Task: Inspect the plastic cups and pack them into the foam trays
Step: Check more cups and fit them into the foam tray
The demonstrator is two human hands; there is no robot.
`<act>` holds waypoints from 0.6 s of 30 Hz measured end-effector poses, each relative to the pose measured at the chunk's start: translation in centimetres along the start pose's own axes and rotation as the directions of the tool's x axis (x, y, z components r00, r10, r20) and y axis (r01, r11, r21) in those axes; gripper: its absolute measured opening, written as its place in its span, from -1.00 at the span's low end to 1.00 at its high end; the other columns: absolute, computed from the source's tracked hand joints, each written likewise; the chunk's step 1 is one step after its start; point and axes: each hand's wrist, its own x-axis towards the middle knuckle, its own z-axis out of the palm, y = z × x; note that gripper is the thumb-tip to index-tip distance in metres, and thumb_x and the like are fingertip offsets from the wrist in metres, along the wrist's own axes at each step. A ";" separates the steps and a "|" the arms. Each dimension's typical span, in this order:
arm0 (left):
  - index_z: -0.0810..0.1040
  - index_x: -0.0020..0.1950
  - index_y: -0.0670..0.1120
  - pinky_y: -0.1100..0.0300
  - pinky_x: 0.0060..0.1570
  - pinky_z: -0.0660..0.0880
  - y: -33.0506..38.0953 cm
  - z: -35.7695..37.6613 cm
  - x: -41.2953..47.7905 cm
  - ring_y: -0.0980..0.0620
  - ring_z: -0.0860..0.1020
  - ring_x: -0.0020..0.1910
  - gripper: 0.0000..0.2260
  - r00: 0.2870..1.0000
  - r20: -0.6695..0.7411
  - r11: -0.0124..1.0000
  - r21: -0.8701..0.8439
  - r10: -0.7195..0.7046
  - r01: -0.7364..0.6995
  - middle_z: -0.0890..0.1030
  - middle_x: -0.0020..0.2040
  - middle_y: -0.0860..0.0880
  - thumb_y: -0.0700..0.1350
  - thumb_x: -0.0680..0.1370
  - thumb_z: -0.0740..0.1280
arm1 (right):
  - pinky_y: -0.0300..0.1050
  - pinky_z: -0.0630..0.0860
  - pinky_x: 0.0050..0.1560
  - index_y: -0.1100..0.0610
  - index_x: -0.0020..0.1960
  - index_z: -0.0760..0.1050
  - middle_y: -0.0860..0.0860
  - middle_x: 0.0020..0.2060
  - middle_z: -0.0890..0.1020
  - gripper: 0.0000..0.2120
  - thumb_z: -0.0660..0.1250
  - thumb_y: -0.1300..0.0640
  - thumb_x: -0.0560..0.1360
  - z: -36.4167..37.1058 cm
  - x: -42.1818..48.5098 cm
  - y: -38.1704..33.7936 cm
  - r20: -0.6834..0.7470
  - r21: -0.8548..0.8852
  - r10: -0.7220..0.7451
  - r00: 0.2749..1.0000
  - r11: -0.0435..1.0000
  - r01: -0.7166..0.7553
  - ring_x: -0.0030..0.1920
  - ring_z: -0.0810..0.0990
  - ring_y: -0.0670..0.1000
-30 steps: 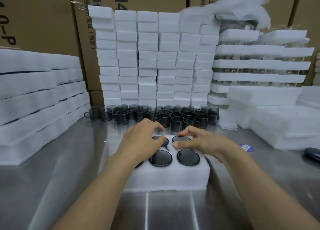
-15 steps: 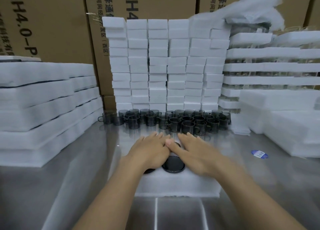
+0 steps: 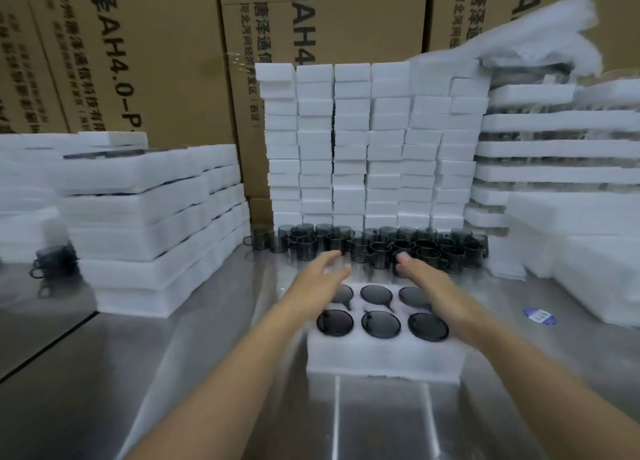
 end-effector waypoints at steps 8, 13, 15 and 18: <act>0.33 0.67 0.19 0.14 0.60 -0.08 -5.4 0.4 -3.8 0.09 0.04 0.72 -0.28 0.989 -0.026 0.950 0.276 -0.147 0.149 0.21 0.72 0.10 0.50 0.62 -0.05 | -0.03 0.35 0.46 0.11 0.19 0.61 0.10 0.29 0.64 -0.59 0.11 -0.13 0.72 0.1 1.2 3.4 -0.347 0.584 0.068 0.935 0.796 0.160 0.30 0.59 -0.01; 0.68 0.28 0.28 0.08 0.51 0.40 -4.6 0.4 -4.1 0.17 0.57 0.41 -0.49 0.982 0.107 0.940 -0.290 -0.155 0.180 0.65 0.37 0.22 0.46 0.43 0.35 | -0.12 0.45 0.07 0.16 0.24 0.64 0.17 0.27 0.66 -0.39 0.05 -0.29 0.67 -0.5 2.4 3.8 -0.200 0.618 0.134 0.970 0.786 0.019 0.23 0.61 0.01; 0.71 0.25 0.11 0.14 0.22 0.60 -4.6 0.1 -3.8 0.07 0.72 0.19 -0.40 0.975 0.047 0.882 -0.419 -0.215 0.215 0.75 0.21 0.06 0.37 0.29 0.52 | -0.07 0.48 0.13 0.14 0.24 0.67 0.14 0.23 0.71 -0.34 0.10 -0.36 0.59 -0.5 2.5 3.9 -0.199 0.626 0.127 0.972 0.779 0.027 0.25 0.64 0.01; 0.67 0.26 0.10 0.21 0.03 0.65 -5.2 0.0 -2.9 0.07 0.76 0.03 -0.26 0.959 -0.055 0.831 -0.514 -0.280 0.213 0.74 0.13 -0.05 0.27 0.12 0.66 | 0.02 0.46 0.28 0.11 0.24 0.70 0.07 0.18 0.75 -0.30 0.15 -0.41 0.52 -0.7 2.4 4.3 -0.225 0.621 0.124 0.966 0.782 0.044 0.26 0.67 0.02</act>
